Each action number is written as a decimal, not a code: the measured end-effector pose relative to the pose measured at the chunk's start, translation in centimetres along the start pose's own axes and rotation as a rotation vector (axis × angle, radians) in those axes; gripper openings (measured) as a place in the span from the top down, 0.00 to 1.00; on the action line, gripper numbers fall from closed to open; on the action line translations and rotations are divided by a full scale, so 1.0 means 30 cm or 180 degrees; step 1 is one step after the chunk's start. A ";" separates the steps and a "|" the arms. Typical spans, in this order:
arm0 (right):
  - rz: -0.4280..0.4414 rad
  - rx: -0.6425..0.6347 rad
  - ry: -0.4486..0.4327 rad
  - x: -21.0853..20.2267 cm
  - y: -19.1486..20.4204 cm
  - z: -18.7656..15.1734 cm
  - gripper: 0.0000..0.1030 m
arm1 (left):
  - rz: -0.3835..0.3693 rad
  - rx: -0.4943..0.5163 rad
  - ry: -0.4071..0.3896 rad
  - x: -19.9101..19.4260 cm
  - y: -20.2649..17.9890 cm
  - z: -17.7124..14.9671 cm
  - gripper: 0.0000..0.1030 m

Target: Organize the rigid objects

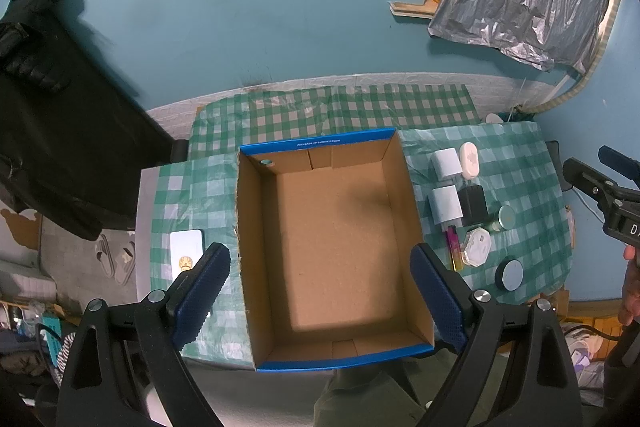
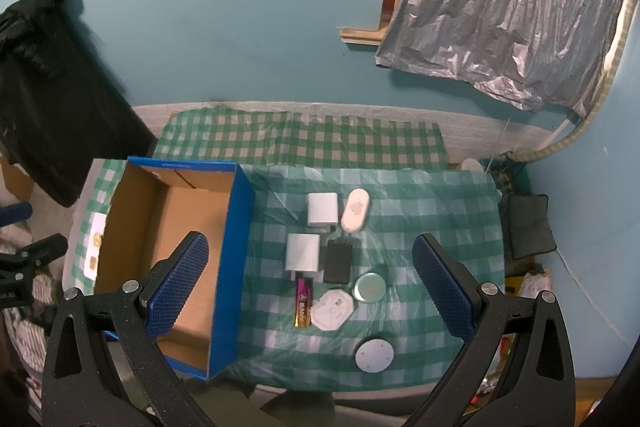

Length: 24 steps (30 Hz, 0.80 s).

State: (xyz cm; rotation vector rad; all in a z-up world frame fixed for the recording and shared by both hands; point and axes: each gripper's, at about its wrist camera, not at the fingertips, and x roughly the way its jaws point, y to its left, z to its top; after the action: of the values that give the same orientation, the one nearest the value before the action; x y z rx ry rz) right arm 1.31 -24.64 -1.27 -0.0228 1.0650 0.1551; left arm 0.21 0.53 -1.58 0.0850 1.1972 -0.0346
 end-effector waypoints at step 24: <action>0.0145 0.0231 0.0373 0.101 -0.110 -0.057 0.01 | 0.0033 -0.0235 0.0363 0.119 0.151 -0.077 0.10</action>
State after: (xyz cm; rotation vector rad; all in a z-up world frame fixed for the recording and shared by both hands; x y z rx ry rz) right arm 1.73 -27.71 -4.93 0.0584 1.1880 0.1576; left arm -0.32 5.29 -5.54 0.0286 1.3105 0.0239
